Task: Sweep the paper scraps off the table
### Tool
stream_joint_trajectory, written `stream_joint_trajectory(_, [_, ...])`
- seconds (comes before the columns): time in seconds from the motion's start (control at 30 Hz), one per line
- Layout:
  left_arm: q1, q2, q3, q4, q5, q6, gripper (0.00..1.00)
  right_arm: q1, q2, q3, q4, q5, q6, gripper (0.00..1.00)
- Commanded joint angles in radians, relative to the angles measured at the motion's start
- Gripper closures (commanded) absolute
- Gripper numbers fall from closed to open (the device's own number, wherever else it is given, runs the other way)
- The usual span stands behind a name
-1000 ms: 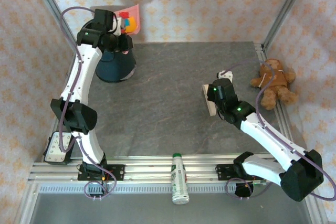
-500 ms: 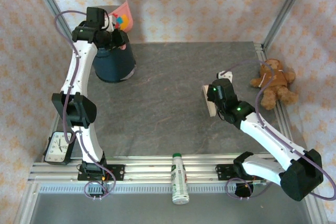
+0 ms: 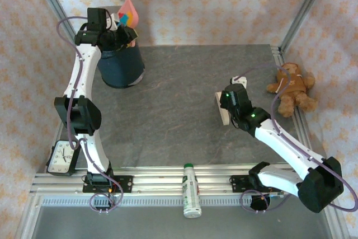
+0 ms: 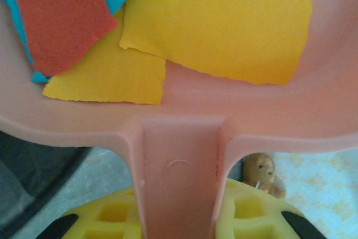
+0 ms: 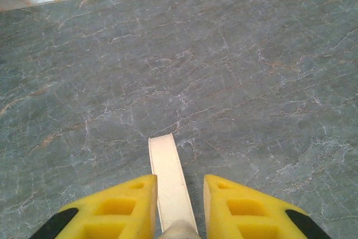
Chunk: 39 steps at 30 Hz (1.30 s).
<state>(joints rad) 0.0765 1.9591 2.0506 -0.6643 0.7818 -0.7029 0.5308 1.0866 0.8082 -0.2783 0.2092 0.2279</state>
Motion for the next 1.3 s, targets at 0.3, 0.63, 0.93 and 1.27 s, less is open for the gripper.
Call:
stream_joint_trajectory(0.3, [0.042,-0.106,-0.184,0.394,0.137,-0.303,1.0,-0.005,0.0,0.019,0.002,0.002,0.022,1.0])
stream_joint_trajectory(0.63, [0.049,-0.141,-0.271,0.586,0.157,-0.47,1.0,-0.005,0.005,0.019,0.001,-0.001,0.025,1.0])
stream_joint_trajectory(0.93, [0.051,-0.172,-0.308,0.659,0.144,-0.564,1.0,-0.006,0.009,0.016,0.005,-0.004,0.026,1.0])
stream_joint_trajectory(1.27, [0.05,-0.181,-0.406,0.899,0.155,-0.772,1.0,-0.006,0.012,0.016,0.004,-0.007,0.031,1.0])
